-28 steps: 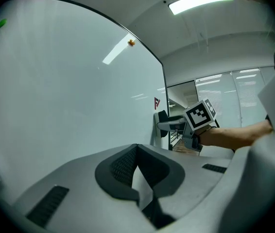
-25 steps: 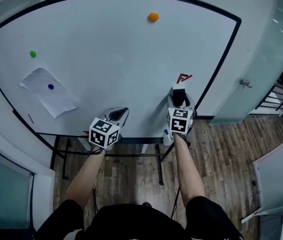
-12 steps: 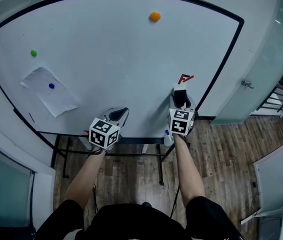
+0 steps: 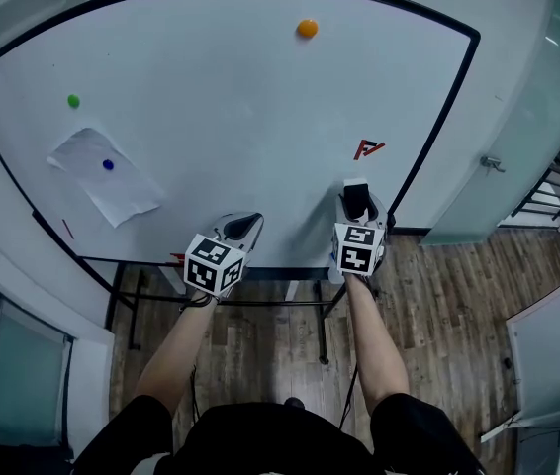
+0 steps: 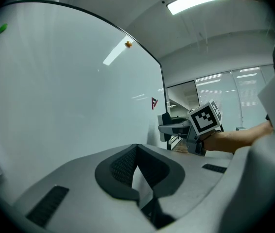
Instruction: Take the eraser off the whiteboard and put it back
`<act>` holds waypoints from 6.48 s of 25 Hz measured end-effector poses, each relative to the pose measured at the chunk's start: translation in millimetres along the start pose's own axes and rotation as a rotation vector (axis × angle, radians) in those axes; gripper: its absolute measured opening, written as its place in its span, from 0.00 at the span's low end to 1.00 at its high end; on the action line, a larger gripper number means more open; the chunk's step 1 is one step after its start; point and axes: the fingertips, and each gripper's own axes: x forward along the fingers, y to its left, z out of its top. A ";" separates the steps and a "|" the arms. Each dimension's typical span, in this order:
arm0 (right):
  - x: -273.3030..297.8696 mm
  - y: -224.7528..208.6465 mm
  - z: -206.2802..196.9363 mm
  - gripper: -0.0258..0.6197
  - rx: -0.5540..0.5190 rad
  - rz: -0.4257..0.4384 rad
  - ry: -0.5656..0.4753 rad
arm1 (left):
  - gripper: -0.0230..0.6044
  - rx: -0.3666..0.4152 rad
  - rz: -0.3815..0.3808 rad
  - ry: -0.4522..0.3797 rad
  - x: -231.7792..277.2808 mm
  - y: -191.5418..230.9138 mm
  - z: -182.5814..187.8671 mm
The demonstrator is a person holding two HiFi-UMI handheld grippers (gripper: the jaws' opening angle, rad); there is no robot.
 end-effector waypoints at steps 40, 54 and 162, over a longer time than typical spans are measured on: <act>-125.8 24.9 -130.4 0.45 0.120 0.147 0.178 | 0.06 -0.146 0.241 0.087 -81.1 -60.1 -88.2; -113.6 -1.9 -147.0 0.45 0.110 0.168 0.193 | 0.07 -0.164 0.278 0.099 -62.1 -75.0 -95.0; -6.0 244.0 88.8 0.47 0.138 0.236 -0.039 | 0.07 -0.081 0.180 -0.028 -130.8 159.7 7.5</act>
